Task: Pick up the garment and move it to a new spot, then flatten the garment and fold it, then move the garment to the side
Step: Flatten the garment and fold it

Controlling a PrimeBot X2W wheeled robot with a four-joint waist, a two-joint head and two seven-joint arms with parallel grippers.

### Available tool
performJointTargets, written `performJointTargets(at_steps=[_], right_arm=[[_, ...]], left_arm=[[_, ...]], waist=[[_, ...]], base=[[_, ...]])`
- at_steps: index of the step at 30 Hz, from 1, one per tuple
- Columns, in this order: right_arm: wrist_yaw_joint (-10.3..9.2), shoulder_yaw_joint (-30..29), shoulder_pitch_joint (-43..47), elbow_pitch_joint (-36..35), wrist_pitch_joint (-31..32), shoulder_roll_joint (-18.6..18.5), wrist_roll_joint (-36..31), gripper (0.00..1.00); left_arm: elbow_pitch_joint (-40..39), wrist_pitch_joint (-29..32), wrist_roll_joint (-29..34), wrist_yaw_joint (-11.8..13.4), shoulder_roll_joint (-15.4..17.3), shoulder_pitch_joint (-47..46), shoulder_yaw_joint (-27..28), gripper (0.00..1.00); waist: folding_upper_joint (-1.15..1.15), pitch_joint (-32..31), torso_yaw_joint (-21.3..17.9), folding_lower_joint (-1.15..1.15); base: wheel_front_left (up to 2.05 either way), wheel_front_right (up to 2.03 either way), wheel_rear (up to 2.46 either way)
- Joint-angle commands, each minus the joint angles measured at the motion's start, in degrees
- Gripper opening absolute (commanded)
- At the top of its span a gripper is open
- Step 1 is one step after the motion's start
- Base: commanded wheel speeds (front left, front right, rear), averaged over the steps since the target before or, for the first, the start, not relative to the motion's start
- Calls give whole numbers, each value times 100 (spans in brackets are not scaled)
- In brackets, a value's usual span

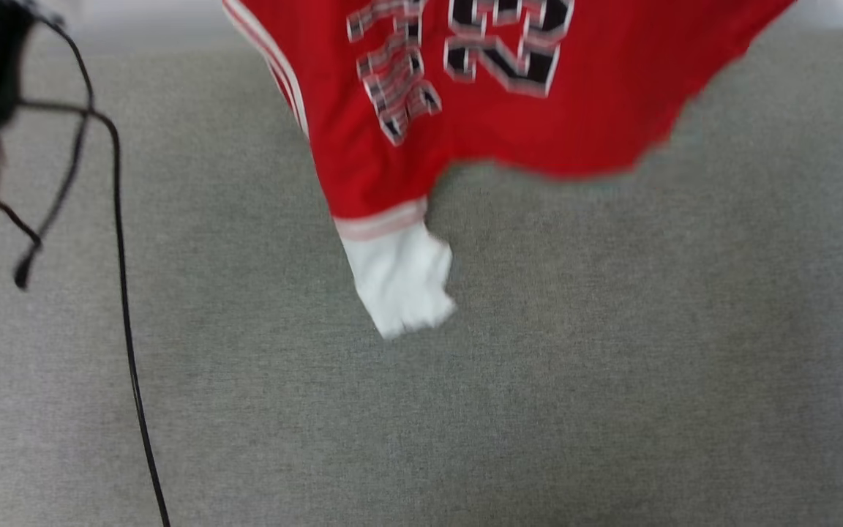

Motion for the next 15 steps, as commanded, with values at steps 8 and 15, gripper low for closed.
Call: performJointTargets(at_steps=[8,15], right_arm=[[-14,-253,-1028,201,-438,26,-362,0],[-14,-284,-1535,610,-698,125,-452,0]], left_arm=[[985,-283,174,-129,29,-1379,137,0],[1841,-511,197,-345,-90,-1997,76,0]], waist=[[0,725,-13,0],[0,1275,53,0]], base=[[0,0,0],[0,0,0]])
